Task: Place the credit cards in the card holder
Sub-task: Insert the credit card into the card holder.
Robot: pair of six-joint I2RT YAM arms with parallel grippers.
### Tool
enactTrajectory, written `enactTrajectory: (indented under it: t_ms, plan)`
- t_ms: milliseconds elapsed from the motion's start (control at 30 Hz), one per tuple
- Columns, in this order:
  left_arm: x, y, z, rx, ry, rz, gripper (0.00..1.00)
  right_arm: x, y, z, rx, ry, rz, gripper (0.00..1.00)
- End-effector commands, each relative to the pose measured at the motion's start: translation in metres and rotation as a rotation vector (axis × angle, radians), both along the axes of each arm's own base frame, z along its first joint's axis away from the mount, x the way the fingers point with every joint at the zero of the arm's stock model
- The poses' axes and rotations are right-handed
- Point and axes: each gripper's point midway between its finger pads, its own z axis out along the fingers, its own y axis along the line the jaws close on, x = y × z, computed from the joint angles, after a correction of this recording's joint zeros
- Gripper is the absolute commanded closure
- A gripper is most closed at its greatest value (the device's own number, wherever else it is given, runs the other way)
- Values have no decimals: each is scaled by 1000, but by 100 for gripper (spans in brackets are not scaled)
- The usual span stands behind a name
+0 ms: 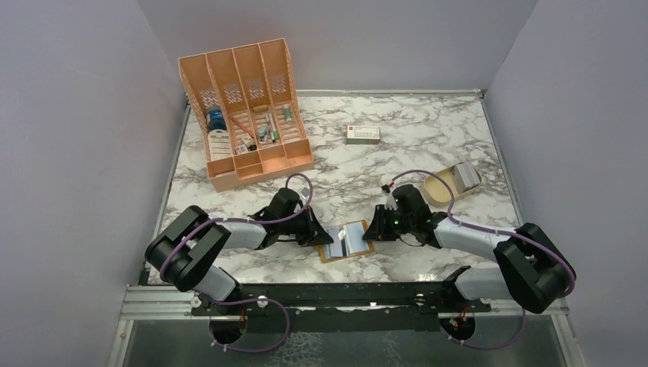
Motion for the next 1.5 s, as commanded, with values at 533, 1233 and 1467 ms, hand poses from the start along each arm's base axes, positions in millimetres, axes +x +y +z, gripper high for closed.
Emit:
enactTrajectory:
  t_ms: [533, 1233, 1467]
  plan:
    - [20, -3, -11, 70, -59, 60, 100, -3, -5, -1, -14, 2, -34, 84]
    - [-3, -11, -23, 80, 22, 31, 100, -1, -10, 4, -17, 13, -97, 84]
    - [-1, -11, -27, 101, 1, 35, 100, 4, -18, 18, -71, -23, -107, 77]
